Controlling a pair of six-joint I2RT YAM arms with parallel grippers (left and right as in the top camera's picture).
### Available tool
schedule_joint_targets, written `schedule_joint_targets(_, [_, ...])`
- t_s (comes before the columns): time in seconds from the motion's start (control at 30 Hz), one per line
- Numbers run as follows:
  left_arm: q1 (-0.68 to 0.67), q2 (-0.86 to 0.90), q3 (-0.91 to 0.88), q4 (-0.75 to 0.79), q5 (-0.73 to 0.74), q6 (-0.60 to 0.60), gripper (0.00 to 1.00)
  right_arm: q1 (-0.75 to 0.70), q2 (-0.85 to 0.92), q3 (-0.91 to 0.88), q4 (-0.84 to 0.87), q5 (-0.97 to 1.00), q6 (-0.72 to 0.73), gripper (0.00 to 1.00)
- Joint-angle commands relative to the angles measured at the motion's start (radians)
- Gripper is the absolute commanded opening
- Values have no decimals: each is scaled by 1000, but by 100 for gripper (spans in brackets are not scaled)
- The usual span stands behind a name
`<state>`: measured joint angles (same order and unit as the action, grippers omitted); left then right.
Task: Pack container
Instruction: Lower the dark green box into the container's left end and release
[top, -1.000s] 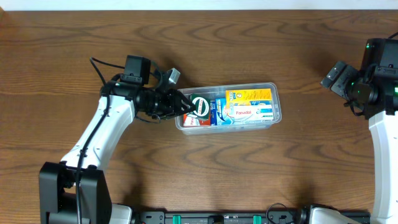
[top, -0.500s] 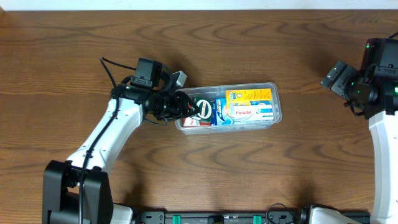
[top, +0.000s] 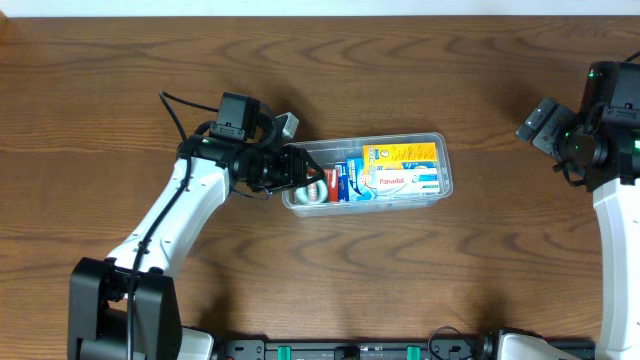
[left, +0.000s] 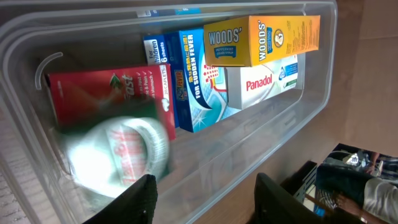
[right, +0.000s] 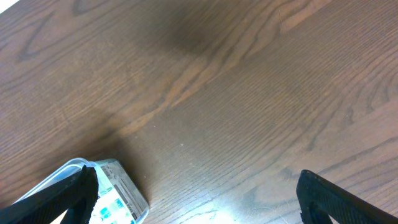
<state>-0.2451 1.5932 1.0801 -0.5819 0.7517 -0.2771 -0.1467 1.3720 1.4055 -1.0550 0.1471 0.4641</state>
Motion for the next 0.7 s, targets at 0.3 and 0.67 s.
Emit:
schedule_joint_targets(0.3, [-1, -11, 1, 31, -5, 2, 51, -4, 1, 4, -1, 6, 14, 99])
schedule_joint_targets(0.67, [-1, -13, 43, 37, -48, 117, 50, -4, 1, 4, -1, 6, 14, 99])
